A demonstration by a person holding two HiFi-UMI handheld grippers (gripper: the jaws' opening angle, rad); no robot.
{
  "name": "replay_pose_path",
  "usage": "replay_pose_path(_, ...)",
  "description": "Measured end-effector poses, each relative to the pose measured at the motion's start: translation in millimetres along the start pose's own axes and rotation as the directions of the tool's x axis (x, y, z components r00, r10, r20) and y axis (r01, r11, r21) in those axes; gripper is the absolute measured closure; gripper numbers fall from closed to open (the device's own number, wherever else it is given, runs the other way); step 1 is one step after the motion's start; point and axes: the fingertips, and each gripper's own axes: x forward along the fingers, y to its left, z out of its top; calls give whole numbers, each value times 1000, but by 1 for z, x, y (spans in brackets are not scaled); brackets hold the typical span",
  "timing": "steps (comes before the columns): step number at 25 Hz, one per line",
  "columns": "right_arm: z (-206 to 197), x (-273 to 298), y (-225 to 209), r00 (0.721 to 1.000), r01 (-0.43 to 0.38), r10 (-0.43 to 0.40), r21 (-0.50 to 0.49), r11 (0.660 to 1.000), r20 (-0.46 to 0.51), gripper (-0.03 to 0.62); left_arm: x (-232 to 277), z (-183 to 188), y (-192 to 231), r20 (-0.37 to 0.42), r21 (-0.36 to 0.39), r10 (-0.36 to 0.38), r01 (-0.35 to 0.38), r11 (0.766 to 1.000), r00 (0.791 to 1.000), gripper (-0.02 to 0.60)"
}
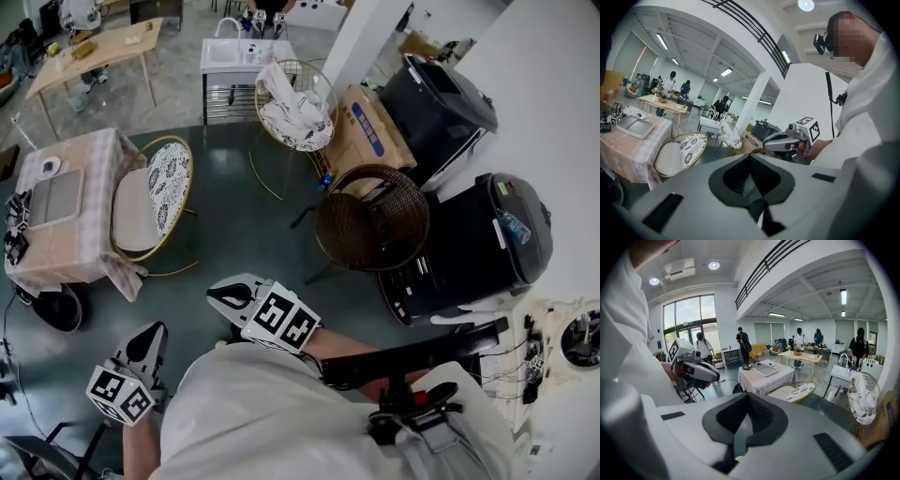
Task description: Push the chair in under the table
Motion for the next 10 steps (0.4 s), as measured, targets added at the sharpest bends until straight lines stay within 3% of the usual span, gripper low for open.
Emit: replay_pose_path(10,0,11,-23,1000,-2,2,3,1000,-5,580,13,6,15,-17,-11,17,-17,1000,1000,569)
